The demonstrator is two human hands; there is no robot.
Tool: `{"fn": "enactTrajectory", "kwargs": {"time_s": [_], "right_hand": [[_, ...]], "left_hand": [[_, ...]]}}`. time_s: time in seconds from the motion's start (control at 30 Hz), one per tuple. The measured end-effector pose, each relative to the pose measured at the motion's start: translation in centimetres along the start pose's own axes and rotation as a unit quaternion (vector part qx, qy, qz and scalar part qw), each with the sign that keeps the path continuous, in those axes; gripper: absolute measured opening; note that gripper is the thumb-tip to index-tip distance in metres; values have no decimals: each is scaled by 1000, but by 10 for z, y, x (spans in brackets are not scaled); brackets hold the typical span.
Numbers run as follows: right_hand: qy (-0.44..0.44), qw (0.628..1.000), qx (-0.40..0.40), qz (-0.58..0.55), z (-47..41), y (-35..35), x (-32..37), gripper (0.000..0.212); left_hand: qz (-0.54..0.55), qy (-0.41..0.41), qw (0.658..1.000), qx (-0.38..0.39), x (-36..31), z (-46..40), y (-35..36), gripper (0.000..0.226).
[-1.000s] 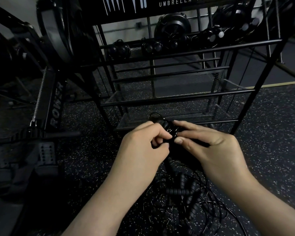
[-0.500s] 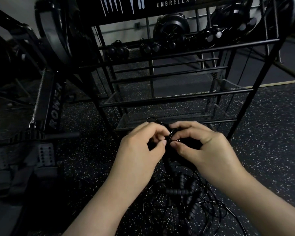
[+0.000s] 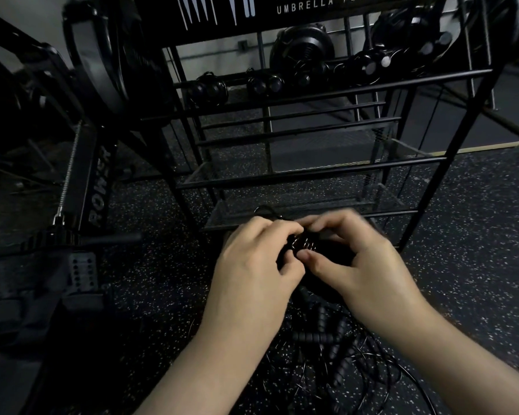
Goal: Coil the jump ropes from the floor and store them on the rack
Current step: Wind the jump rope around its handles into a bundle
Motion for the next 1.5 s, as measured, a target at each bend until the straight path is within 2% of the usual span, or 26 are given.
{"fn": "enactTrajectory", "kwargs": {"time_s": [0.1, 0.2, 0.3, 0.57, 0.77, 0.93, 1.13, 1.23, 1.5], "right_hand": [[9, 1000, -3, -11, -1, 0, 2, 32], [-1, 1000, -15, 12, -3, -1, 3, 30], [12, 1000, -18, 13, -5, -1, 3, 25], [51, 997, 1, 51, -4, 1, -5, 17], [88, 992, 19, 85, -5, 2, -14, 17], [97, 987, 54, 118, -1, 6, -15, 21], [130, 969, 115, 173, -6, 1, -8, 13], [157, 957, 153, 192, -7, 0, -4, 7], [179, 949, 197, 168, -11, -5, 3, 10]], "left_hand": [[43, -26, 998, -24, 2, 0, 1, 27], [78, -67, 994, -33, 1, 0, -2, 24], [86, -62, 994, -28, 0, -2, -6, 21], [-64, 21, 996, 65, 11, -1, 5, 23], [-139, -3, 981, 132, 11, 8, 19, 11], [-132, -29, 972, 194, 10, 2, 14, 12], [-89, -9, 964, 250, 11, 5, 2, 5], [-68, -31, 967, 245, 13, 7, 4, 9], [0, -84, 971, 222, 15, 8, 6, 12]]}}
Point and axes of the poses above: each hand's wrist, its own z-axis away from the middle knuckle, its own y-axis out of the palm, x = y × z, the point moved 1 cm from there along -z, towards the middle knuckle, and after that the axes turned 1 degree about -x, right-handed, at the moved point
